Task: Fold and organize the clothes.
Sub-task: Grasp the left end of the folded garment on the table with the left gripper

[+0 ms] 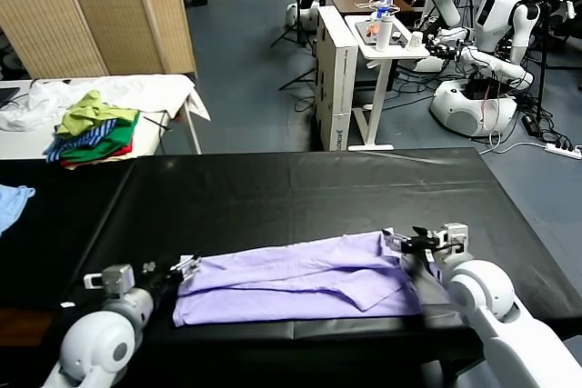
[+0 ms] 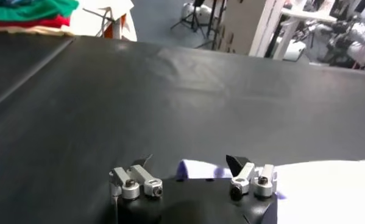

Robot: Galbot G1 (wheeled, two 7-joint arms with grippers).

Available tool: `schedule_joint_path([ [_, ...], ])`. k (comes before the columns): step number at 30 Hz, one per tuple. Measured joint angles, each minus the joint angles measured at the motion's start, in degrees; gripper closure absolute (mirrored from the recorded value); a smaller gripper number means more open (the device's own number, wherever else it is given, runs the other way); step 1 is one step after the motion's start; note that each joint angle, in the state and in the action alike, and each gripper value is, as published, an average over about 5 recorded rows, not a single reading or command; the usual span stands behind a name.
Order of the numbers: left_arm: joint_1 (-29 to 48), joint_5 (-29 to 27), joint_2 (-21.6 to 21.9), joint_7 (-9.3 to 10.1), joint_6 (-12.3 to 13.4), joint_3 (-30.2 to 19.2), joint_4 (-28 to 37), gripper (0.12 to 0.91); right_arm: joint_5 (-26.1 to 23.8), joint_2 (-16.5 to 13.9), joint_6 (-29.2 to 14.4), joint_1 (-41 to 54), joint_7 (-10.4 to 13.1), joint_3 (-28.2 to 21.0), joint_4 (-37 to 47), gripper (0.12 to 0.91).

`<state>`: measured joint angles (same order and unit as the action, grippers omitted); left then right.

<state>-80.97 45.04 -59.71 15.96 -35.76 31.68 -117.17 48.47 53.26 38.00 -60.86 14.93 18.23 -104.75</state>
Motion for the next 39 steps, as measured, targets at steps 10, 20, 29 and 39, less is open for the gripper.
schedule_joint_path([
  [10,-1.10,-0.53,-0.29,-0.81,0.03,-0.10,0.15,0.598,-1.90,1.75,-1.17,0.08,-1.02,-0.43,1.24,0.655],
  [20,1.16,-2.31,-0.55,-2.93,1.43,-1.93,2.16,0.884,-4.75,4.01,-4.10,-2.65,0.17,2.21,0.05,0.884],
  [29,7.43,-1.82,-0.02,-3.53,2.13,-5.58,5.78,0.883,-4.02,4.97,-3.15,-4.57,0.49,3.83,-2.22,0.884],
  [39,8.60,-1.97,0.83,-4.05,2.19,-5.52,5.29,0.634,-1.72,3.15,-1.63,-6.28,-0.71,5.97,-5.83,0.492],
])
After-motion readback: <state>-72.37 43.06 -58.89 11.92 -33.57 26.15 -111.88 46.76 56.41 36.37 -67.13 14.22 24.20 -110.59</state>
